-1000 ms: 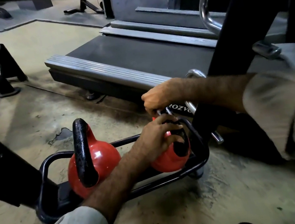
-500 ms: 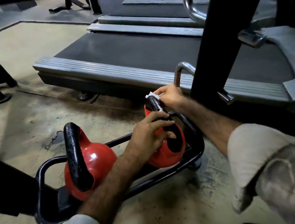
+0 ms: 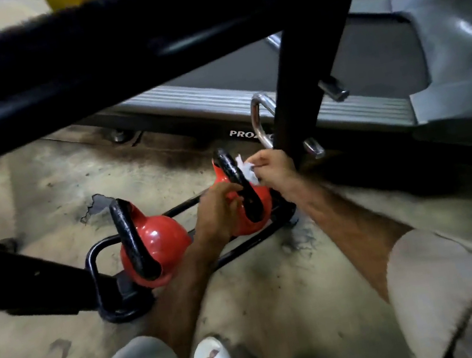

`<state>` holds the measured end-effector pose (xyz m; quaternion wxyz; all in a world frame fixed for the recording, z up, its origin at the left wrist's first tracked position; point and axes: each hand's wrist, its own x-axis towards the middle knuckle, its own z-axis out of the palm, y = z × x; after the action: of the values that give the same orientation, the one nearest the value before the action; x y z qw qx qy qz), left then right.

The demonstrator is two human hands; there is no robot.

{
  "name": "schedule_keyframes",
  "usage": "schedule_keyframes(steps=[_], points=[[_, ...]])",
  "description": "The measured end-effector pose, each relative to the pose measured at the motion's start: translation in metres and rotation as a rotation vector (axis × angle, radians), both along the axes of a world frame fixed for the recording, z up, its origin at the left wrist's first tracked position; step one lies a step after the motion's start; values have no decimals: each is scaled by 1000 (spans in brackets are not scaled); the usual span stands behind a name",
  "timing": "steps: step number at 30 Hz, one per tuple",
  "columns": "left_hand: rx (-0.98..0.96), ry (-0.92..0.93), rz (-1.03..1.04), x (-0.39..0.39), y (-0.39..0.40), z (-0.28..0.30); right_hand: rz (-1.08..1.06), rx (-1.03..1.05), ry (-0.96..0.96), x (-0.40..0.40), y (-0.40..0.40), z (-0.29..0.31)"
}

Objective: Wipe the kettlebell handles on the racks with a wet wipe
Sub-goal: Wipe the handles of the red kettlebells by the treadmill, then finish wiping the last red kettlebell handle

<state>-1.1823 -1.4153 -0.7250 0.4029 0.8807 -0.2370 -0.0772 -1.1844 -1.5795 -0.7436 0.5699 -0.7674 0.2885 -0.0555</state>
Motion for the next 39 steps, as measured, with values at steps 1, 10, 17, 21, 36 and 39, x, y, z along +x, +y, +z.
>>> schedule_keyframes(steps=[1,10,17,21,36,39], points=[[-6,37,60,-12,3,11,-18,-10,-15,-18,1,16],[-17,106,103,-142,14,124,-214,82,-240,-206,27,152],[14,188,-271,-288,6,245,-467,-58,-108,-398,43,280],[59,191,-465,-377,2,318,-655,-55,19,-510,53,338],[396,169,-920,-518,-122,213,-1031,11,326,-689,-26,191],[449,145,-916,-520,-155,137,-958,34,428,-684,-58,117]])
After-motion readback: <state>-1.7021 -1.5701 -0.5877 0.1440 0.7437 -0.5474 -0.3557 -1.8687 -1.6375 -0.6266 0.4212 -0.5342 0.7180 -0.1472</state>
